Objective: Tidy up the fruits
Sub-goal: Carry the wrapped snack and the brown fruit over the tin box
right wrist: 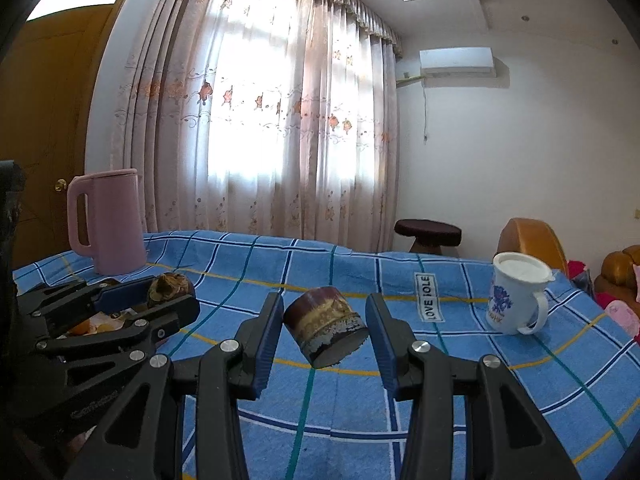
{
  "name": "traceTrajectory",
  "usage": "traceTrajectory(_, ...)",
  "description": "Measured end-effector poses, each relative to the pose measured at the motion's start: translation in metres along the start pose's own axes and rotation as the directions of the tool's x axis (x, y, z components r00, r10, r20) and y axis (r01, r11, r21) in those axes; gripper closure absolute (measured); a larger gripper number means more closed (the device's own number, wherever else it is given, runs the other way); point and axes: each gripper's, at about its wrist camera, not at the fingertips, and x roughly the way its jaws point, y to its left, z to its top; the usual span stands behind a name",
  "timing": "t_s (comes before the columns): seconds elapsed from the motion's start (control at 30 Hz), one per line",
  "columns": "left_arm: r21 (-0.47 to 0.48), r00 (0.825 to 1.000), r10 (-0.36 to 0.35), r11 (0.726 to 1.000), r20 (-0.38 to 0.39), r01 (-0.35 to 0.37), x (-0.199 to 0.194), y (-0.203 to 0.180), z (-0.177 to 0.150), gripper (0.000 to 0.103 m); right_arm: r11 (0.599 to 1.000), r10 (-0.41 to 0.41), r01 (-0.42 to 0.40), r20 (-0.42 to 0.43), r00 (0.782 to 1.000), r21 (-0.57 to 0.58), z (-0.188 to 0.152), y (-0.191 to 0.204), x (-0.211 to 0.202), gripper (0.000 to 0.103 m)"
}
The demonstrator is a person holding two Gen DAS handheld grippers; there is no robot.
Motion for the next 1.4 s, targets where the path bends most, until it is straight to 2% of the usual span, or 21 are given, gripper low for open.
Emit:
traceTrajectory(0.47,-0.044,0.999,-0.022,0.999,-0.027,0.021,-0.018,0.023,-0.008,0.059,0.995,0.091,-0.091,-0.017,0.996,0.031,0.002,0.019,-0.004,0.058)
traceTrajectory(0.9,-0.080,0.999,0.022,0.996,-0.030,-0.025,-0.050,0.064,-0.009,0.059,0.976,0.217,-0.217,-0.020,0.976,0.002,0.018,0.071,0.001,0.058)
traceTrajectory(1.17,-0.127,0.992,0.111,0.985,-0.052,-0.117,-0.075,0.120,-0.013,0.059,0.943,0.333,-0.333,-0.047,0.942,-0.008,0.030,0.117,0.013,0.058)
traceTrajectory(1.4,-0.163,0.986,0.137,0.975,-0.093,-0.151,-0.090,0.147,-0.028,0.059,0.906,0.416,-0.422,-0.114,0.902,-0.031,0.022,0.161,0.024,0.058)
